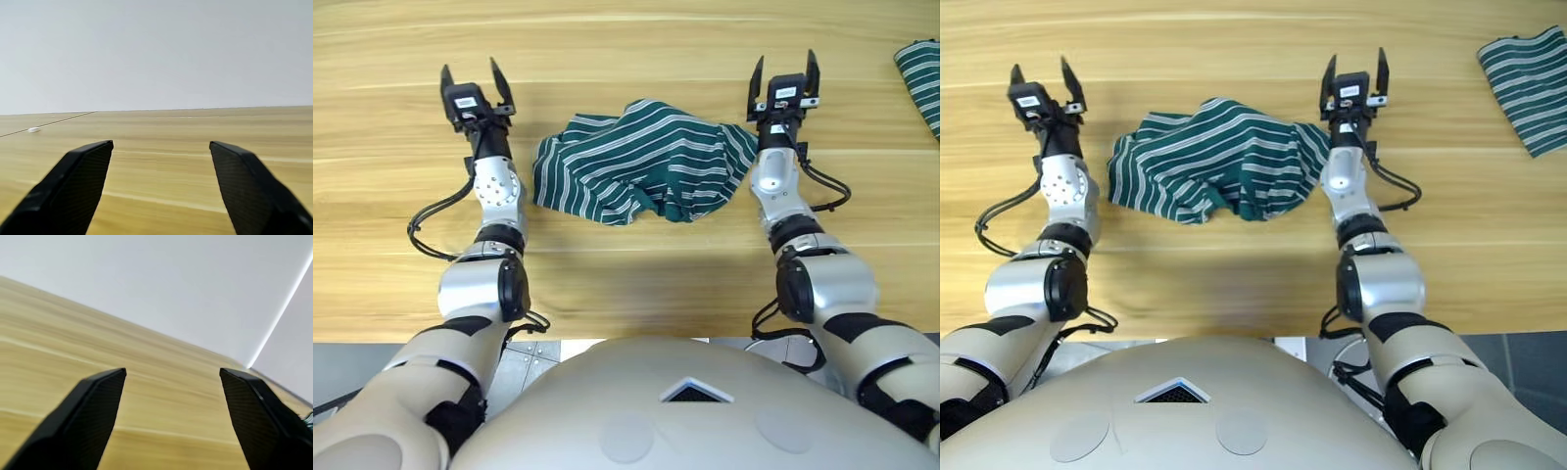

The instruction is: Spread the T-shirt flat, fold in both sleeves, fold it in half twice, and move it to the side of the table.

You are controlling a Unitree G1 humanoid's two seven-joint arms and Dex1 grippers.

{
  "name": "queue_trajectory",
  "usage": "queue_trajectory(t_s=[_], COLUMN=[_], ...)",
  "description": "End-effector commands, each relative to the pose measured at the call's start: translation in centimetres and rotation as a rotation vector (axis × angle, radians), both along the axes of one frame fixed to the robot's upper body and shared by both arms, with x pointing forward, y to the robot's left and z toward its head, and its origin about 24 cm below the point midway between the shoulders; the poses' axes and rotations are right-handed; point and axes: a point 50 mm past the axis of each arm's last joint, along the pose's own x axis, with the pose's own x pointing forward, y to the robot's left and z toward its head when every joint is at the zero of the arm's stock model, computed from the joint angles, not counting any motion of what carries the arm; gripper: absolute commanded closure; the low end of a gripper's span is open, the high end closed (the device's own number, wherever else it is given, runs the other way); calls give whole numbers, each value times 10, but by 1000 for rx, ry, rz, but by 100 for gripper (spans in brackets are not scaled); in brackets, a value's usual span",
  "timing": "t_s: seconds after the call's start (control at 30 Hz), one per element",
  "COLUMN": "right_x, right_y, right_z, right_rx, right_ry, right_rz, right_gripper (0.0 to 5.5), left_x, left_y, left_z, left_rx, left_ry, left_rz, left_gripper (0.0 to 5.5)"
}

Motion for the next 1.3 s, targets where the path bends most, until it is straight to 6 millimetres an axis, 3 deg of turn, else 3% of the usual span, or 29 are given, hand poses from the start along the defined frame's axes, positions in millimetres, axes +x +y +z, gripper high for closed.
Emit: queue_trajectory(t_s=[0.03,0.3,0.57,1.1,1.3], right_x=[12,14,8,5,-7], right_y=[24,24,11,-3,-37], right_z=[8,11,7,7,36], right_rx=[20,2,-16,25,-102], right_ry=[29,9,-4,-29,-241], right_rz=[86,64,22,-42,60], right_gripper=[197,197,197,197,197], left_x=[-5,3,13,14,18], left_y=[7,-2,-29,-37,-18], left_z=[-4,-3,-2,1,43], left_rx=[1,7,-55,-95,-169], left_ry=[14,44,50,12,-263], left_rz=[31,38,-100,-166,-386], left_gripper=[181,181,181,181,181])
